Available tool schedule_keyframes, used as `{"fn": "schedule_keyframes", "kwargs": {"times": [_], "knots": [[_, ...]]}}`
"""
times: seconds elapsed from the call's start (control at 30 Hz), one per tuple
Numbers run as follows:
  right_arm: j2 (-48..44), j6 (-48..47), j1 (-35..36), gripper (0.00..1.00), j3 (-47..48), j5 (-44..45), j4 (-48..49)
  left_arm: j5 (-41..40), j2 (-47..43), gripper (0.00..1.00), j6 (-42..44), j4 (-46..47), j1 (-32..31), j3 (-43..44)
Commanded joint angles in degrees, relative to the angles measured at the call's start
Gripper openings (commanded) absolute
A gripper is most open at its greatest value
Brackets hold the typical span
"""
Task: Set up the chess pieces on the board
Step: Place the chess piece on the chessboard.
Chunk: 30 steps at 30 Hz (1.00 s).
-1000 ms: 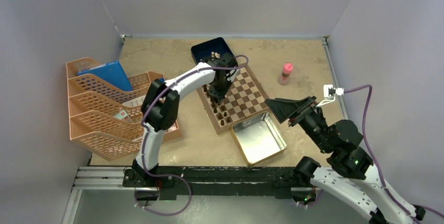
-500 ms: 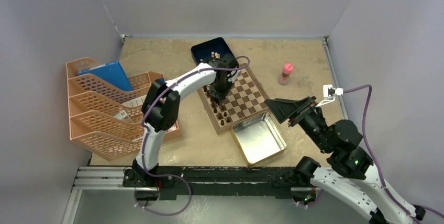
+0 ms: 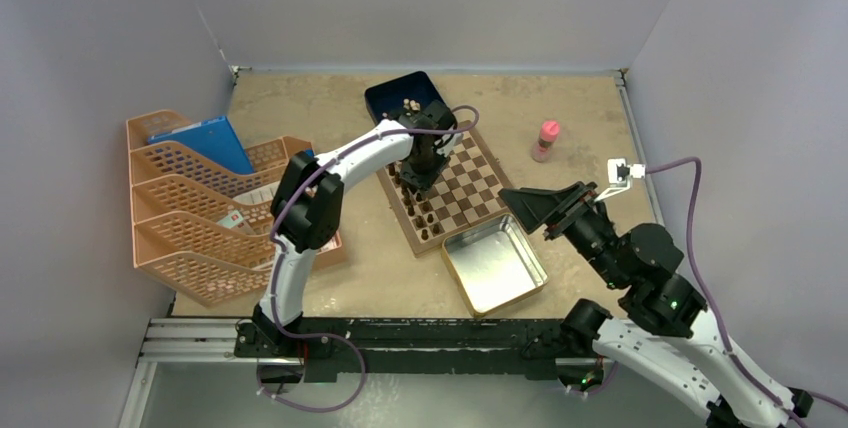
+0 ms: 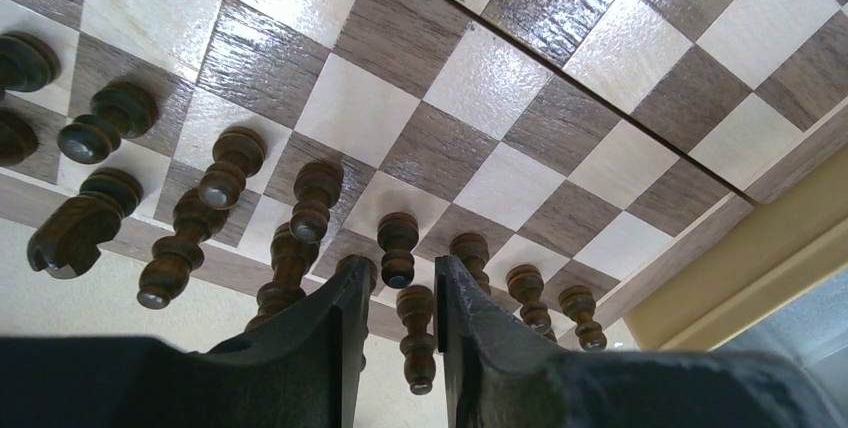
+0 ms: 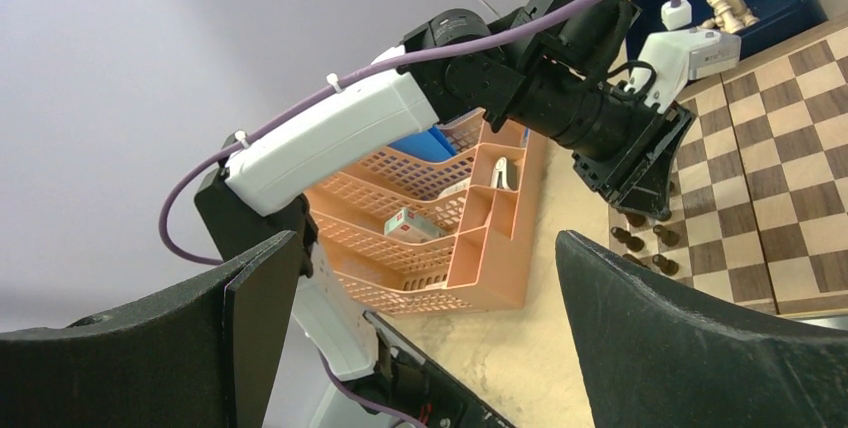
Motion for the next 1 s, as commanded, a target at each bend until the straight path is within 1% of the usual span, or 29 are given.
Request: {"fn": "schedule_keyframes", "kwargs": {"times": [0.0, 0.17, 0.27, 0.33, 0.4, 0.43, 0.47, 0.6, 0.7, 0.73, 0.87, 0.9, 0.97], "knots": [[0.44, -0.7, 0.18, 0.99, -0.74, -0.2, 3.65, -1.55, -3.66, 0.31, 0.99, 1.96, -0.19, 2.77], [0.36, -0.72, 0.15, 0.99, -2.14, 1.08, 3.35, -1.91, -7.24, 0.39, -0.03, 4.71, -0.18, 2.5], [1.03, -0.82, 0.19, 0.99, -2.58, 1.11, 3.05, -1.52, -11.41, 0.43, -1.19, 7.07, -0.18, 1.61], [1.86, -0.91, 0.18, 0.99, -2.23, 0.93, 2.15, -0.73, -15.5, 0.45, -1.73, 9.55, -0.13, -0.58], [2.7, -1.0, 0.15, 0.99, -1.62, 0.82, 1.04, 0.15, -20.57, 0.48, -2.41, 12.71, -0.15, -3.52], [3.07, -1.06, 0.17, 0.99, -1.4, 0.86, 0.52, 0.35, -23.41, 0.53, -3.02, 14.2, -0.11, -4.9], [3.45, -1.13, 0.18, 0.99, -1.29, 0.83, 0.17, 0.86, -26.26, 0.56, -3.8, 15.38, -0.1, -6.52], [5.25, -1.55, 0.18, 0.99, -0.56, 0.76, -1.67, 4.58, -38.47, 0.62, -6.69, 21.13, -0.05, -13.63], [6.53, -1.2, 0.18, 0.99, 0.76, 2.33, -3.62, 5.8, -48.05, 0.65, -9.51, 23.75, -0.06, -19.86], [6.92, -1.02, 0.17, 0.99, 1.3, 3.56, -4.55, 5.9, -52.61, 0.65, -10.54, 24.47, -0.08, -22.22], [8.09, -0.93, 0.12, 0.99, 4.02, 8.46, -8.01, 8.49, -66.73, 0.65, -12.83, 28.28, -0.11, -31.95], [8.31, -0.85, 0.18, 0.99, 4.78, 9.4, -8.75, 9.42, -70.23, 0.65, -13.93, 29.1, -0.05, -35.32], [8.52, -1.5, 0.18, 0.99, 6.26, 10.4, -9.89, 10.91, -76.64, 0.65, -15.44, 29.75, -0.14, -39.26]]}}
